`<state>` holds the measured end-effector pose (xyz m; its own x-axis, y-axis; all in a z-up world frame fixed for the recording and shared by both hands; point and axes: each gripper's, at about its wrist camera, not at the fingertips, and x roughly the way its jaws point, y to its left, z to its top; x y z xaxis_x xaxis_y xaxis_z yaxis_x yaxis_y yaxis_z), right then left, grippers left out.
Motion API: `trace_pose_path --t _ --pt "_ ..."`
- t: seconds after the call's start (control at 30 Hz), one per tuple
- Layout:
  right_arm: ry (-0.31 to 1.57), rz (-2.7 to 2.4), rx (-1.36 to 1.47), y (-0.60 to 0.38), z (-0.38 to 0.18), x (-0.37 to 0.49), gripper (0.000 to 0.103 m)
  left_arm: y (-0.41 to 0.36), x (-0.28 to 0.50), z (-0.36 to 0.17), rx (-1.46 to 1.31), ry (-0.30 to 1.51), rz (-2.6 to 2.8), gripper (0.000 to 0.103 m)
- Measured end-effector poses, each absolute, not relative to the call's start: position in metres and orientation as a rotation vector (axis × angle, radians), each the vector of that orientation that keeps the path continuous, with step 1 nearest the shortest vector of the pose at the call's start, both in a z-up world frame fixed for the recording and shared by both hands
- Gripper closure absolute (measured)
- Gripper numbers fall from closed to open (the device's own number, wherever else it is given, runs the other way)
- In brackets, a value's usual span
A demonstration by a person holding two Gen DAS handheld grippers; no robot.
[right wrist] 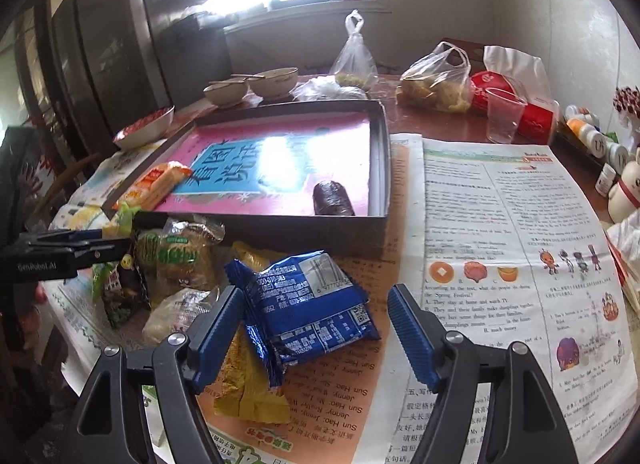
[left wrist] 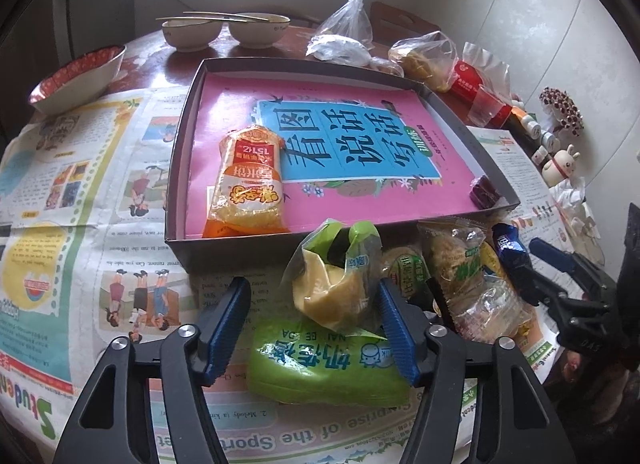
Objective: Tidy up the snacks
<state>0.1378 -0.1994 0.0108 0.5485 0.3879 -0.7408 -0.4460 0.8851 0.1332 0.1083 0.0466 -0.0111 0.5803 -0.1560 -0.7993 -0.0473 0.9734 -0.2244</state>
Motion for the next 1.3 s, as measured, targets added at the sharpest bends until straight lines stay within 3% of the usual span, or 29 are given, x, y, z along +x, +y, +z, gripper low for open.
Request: trace_pose_path --t 0.43,0.6,0.8,1.3 --pt "0.904 0.505 -0.018 -0.206 -0.006 0.158 0.030 0.048 0.109 -0.015 -0.271 0.951 -0.096 0.049" --pt "0.904 0.517 0.017 -0.210 -0.007 0.161 0.041 0.050 0.109 -0.015 -0.286 0.943 -0.106 0.055" --pt "0.897 0.516 0.031 -0.213 -0.006 0.159 0.045 0.053 0.108 -0.014 -0.311 0.933 -0.126 0.062" --pt "0.852 0.524 0.101 -0.225 0.017 0.150 0.047 0.065 0.094 0.006 -0.351 0.879 -0.130 0.065"
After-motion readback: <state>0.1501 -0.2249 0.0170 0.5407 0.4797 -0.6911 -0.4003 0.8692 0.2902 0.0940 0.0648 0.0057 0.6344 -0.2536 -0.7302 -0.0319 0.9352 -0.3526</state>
